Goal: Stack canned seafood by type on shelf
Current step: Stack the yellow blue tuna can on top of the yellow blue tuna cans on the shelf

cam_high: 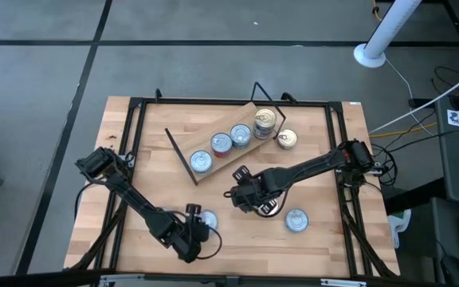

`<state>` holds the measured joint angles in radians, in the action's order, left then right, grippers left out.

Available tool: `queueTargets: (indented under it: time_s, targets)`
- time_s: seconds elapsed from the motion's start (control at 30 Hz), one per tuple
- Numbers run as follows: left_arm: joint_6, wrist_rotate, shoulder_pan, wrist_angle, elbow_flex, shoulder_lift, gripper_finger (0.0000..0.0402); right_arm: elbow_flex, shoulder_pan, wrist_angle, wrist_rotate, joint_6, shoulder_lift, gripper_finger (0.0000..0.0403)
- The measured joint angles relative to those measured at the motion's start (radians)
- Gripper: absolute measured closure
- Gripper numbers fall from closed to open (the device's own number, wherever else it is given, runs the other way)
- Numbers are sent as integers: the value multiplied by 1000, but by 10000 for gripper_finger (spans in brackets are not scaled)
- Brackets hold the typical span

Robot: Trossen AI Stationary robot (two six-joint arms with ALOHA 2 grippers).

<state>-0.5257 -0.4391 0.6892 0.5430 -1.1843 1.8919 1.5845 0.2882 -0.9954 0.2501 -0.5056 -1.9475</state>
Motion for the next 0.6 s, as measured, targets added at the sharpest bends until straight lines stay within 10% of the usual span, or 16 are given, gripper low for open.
queueTargets:
  time_s: [0.33,0.6]
  targets:
    - [101,-25,-76,-8,0,8,335,-143,0,-46,-13,61,158,153]
    - [186,-23,-152,-10,0,8,341,-416,0,368,-12,34,281,153]
